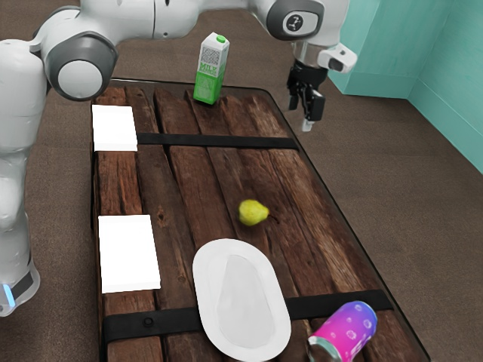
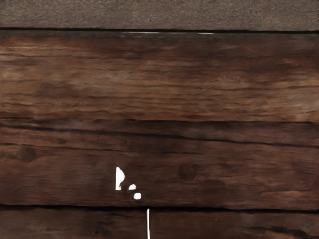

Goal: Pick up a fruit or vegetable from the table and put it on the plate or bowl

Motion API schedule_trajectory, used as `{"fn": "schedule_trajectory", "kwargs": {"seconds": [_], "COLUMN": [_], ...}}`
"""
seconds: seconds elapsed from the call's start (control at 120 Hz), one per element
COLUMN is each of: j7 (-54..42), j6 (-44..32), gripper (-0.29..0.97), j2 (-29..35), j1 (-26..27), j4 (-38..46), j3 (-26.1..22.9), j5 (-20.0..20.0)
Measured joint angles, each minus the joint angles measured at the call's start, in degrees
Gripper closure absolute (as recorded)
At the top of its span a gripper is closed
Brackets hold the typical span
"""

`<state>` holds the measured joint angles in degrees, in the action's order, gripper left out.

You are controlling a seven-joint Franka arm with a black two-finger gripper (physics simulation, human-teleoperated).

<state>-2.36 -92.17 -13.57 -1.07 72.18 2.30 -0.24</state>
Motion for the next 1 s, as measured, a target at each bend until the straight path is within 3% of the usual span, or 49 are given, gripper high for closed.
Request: {"fn": "schedule_trajectory", "kwargs": {"seconds": [0.225,0.308,0.408,0.517,0.592,0.808,1.0], "j7": [-0.3,-0.1,-0.8,-5.3,-8.7,-16.5,-21.5], "j6": [-1.9,-2.2,-2.3,-2.3,-2.7,-4.1,-5.2], "gripper": [0.00,0.00,0.00,0.00,0.00,0.00,0.00], "j2": [0.0,1.5,-3.0,-5.1,-5.9,-5.8,0.3], "j1": [0.0,-0.1,0.3,1.4,1.6,0.6,1.1], "j4": [0.0,-1.1,-0.5,2.1,6.5,11.1,18.5], "j3": [0.2,1.2,-0.2,-7.8,-10.3,-9.0,-9.3], "j5": [-0.4,-3.6,-6.9,-4.9,-4.2,-5.3,-5.1]}}
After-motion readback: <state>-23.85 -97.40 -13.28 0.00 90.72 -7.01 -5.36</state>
